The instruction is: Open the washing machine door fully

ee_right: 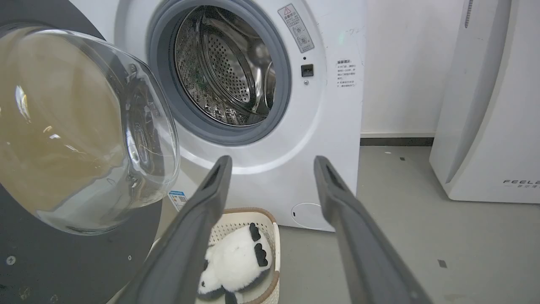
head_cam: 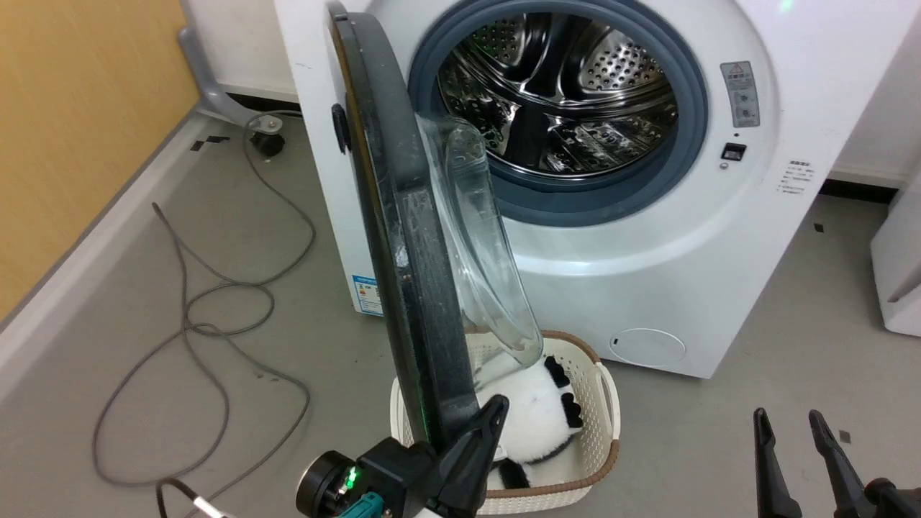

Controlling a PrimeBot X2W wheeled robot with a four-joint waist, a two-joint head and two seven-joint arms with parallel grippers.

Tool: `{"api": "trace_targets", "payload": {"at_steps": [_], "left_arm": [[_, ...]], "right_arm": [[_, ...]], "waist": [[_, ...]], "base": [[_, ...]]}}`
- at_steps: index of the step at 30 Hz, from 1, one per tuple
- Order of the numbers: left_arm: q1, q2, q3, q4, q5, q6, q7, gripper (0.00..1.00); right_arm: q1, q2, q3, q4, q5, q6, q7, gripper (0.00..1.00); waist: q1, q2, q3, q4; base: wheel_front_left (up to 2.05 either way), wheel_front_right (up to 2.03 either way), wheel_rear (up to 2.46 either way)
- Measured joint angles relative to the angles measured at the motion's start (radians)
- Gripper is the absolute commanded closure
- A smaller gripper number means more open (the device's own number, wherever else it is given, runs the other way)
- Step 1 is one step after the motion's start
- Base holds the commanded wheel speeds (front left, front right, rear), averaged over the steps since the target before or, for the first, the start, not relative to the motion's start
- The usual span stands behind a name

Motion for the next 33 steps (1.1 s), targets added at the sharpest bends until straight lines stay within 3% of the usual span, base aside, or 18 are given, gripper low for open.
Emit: {"api": "trace_targets", "payload": {"at_steps": [9,21,33], "left_arm": [[0.002,0.009,0.015,0.048,-0.008,0.019,-0.003,1.00],[0.000,0.037,0.082,0.080,-0.012,0.062,-0.018,1.00],[-0.004,0.077,0.223,0.094,-0.059,0.120,-0.055,1.00]], "right_arm": [[0.001,0.000,0.008,0.001,0.007,0.000,0.000,0.00],[0.001,0.000,0.021,0.014,0.010,0.000,0.000,0.00],[0.002,0.001,0.039,0.024,0.011,0.000,0.000,0.00]], "waist": [[0.0000,0.0000,-0.004,0.049],[0.0000,0.0000,-0.009,0.172],[0.0000,0.0000,-0.001,0.263]], "base": [[0.00,0.00,0.00],[0.00,0.00,0.00],[0.00,0.00,0.00]]}}
